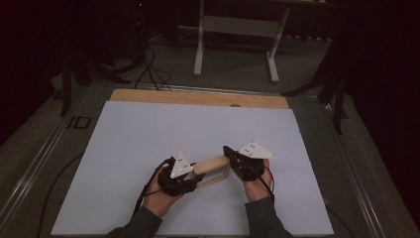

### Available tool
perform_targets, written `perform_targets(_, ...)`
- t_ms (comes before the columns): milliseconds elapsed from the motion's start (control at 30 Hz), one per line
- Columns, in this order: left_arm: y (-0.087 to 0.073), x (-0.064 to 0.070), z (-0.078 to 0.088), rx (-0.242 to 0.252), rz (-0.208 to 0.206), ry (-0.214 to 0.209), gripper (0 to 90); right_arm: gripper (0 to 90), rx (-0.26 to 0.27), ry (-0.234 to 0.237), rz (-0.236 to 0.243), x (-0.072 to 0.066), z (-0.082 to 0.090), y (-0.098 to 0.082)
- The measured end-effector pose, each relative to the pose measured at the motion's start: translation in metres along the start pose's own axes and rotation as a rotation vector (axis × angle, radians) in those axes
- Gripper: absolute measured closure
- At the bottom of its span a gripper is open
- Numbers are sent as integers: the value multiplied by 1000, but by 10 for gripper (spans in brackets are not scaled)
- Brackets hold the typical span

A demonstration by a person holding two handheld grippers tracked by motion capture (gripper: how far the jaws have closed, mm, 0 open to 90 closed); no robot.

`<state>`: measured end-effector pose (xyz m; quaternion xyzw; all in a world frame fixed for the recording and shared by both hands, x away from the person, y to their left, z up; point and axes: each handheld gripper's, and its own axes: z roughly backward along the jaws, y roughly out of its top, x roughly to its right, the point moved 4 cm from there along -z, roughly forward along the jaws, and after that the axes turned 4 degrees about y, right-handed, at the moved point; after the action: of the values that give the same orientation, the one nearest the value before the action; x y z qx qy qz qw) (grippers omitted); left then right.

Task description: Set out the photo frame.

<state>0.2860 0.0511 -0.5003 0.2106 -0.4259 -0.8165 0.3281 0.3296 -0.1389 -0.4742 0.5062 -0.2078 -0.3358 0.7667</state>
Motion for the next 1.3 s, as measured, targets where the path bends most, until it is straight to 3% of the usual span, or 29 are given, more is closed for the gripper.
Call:
perform_targets(333, -2, -14, 0, 12, 75, 53, 555, 898, -8, -12, -19, 1, 2, 0)
perform_targets(433, -3, -16, 0, 15, 97, 52, 560, 898, -9, -19, -25, 1, 3, -1)
perform_targets(600, -3, -15, 0, 21, 100, 49, 581, 895, -7, -11, -23, 1, 4, -1)
perform_targets(900, -3, -15, -1, 25, 112, 43, 580, 742, 14, 55, -23, 5, 10, -1)
perform_targets(1033, -3, -16, -1, 25, 118, 38, 578, 619, 10, 82, 25, 2, 13, 1)
perform_targets(1133, -3, -16, -1, 25, 121, 37, 578, 548, -3, 101, 34, 1, 15, 1)
perform_targets(1300, -3, -16, -1, 24, 121, 34, 578, 498, -10, 116, 31, 3, 18, -1)
